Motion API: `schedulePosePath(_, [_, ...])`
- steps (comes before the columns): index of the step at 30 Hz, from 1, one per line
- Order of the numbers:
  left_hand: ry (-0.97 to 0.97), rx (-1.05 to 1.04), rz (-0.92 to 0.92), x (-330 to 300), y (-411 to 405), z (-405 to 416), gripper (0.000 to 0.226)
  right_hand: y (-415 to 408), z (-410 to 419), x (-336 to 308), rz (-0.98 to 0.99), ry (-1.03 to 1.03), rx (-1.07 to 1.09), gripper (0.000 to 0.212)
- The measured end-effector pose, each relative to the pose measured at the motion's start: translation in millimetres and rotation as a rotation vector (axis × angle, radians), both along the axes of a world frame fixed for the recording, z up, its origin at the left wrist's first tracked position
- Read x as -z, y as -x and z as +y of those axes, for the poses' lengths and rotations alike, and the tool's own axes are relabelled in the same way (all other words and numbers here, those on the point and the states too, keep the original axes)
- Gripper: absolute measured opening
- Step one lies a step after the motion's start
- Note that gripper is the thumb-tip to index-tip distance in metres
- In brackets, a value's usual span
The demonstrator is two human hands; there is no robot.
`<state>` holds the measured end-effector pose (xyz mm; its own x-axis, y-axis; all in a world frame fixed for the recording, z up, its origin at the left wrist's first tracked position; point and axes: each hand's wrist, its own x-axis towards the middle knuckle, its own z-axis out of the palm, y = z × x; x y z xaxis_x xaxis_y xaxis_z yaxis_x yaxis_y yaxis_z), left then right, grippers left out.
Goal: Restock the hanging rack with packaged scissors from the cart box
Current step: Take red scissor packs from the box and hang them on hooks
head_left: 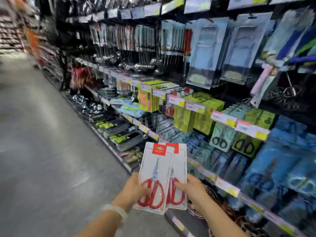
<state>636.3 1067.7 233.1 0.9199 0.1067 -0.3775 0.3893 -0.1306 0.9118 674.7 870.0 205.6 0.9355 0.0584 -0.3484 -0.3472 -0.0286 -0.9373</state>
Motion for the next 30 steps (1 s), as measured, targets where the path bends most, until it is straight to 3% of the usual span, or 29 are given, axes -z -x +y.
schedulePosePath(7, [-0.076, -0.026, -0.049, -23, -132, 72, 0.029, -148, 62, 0, 0.022, 0.008, 0.034, 0.026])
schedulePosePath(13, [-0.062, 0.022, -0.003, -17, -218, 104, 0.037, -228, 91, -1, 0.058, 0.085, 0.087, 0.024])
schedulePosePath(26, [-0.096, 0.332, 0.012, 0, -411, 172, 0.039, -363, 148, -25, -0.003, 0.126, 0.417, 0.017])
schedulePosePath(30, [-0.083, 0.437, -0.004, 7, -443, 176, 0.043, -385, 152, -31, -0.038, 0.121, 0.536, 0.029])
